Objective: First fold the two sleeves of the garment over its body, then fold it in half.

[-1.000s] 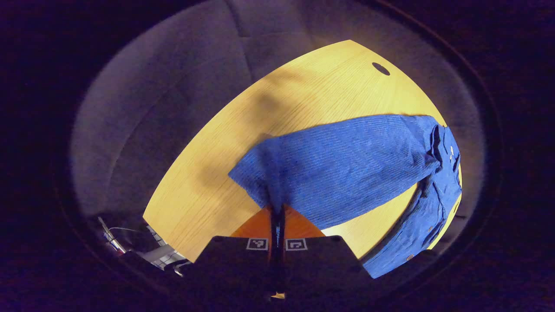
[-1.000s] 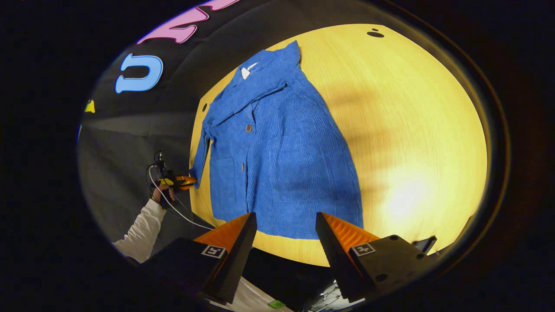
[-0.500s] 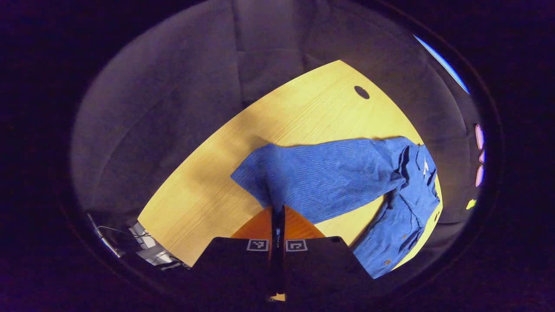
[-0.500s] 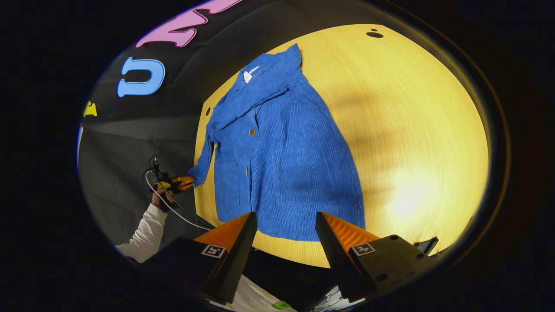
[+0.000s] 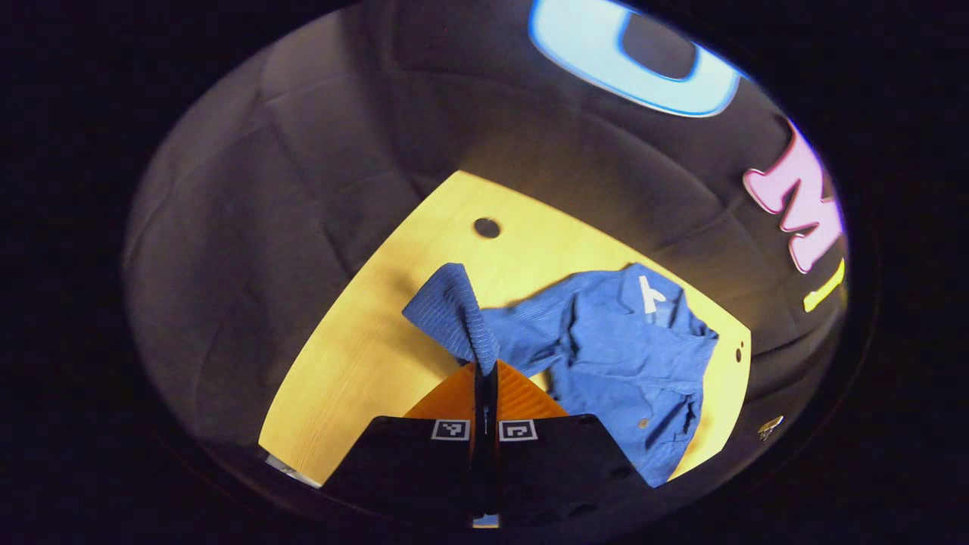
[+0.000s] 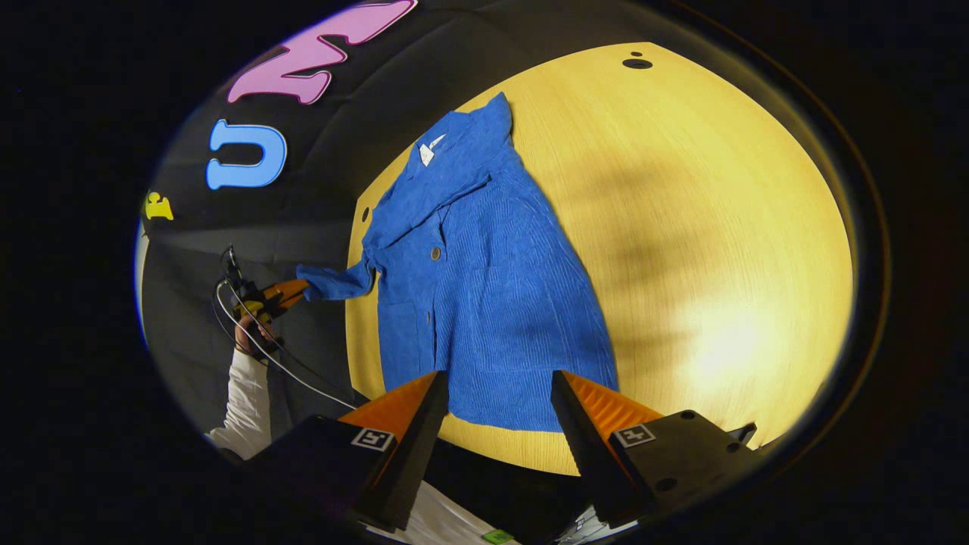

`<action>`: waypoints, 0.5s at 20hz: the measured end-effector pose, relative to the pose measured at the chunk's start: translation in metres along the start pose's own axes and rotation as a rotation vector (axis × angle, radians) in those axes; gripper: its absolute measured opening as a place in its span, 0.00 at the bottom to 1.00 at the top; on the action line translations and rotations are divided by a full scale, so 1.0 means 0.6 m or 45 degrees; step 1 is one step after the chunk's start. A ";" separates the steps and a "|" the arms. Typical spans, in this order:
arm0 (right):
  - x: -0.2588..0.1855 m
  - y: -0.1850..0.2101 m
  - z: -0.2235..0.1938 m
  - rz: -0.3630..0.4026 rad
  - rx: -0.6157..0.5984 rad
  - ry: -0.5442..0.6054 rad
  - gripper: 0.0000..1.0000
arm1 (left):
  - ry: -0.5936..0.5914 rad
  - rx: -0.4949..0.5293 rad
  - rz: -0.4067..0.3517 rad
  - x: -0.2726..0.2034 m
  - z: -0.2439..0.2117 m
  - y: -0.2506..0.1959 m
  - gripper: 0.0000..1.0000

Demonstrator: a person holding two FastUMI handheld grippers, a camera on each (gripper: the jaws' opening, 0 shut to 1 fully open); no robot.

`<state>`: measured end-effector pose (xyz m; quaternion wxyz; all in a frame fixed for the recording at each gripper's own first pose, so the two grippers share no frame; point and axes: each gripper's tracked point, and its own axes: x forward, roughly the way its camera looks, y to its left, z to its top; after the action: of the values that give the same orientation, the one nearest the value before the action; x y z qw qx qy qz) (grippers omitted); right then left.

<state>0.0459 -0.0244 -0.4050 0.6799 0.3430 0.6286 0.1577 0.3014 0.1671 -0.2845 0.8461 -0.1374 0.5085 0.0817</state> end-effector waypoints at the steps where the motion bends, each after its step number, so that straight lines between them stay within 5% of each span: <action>1: -0.007 -0.005 0.000 0.004 0.004 -0.009 0.88 | -0.011 0.069 -0.009 -0.002 0.017 -0.038 0.00; 3: -0.019 -0.018 0.002 -0.001 0.011 -0.026 0.88 | -0.016 0.223 -0.035 0.002 0.035 -0.120 0.00; 7: -0.043 -0.052 0.003 -0.018 0.028 -0.053 0.88 | 0.024 0.321 -0.234 0.014 0.031 -0.330 0.00; 10: -0.062 -0.071 0.009 -0.012 0.059 -0.082 0.88 | 0.049 0.489 -0.245 0.062 0.017 -0.427 0.00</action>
<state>0.0362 -0.0801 -0.4056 0.6924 0.3607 0.6115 0.1288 0.3986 -0.0729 -0.2747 0.8508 -0.0230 0.5152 -0.1005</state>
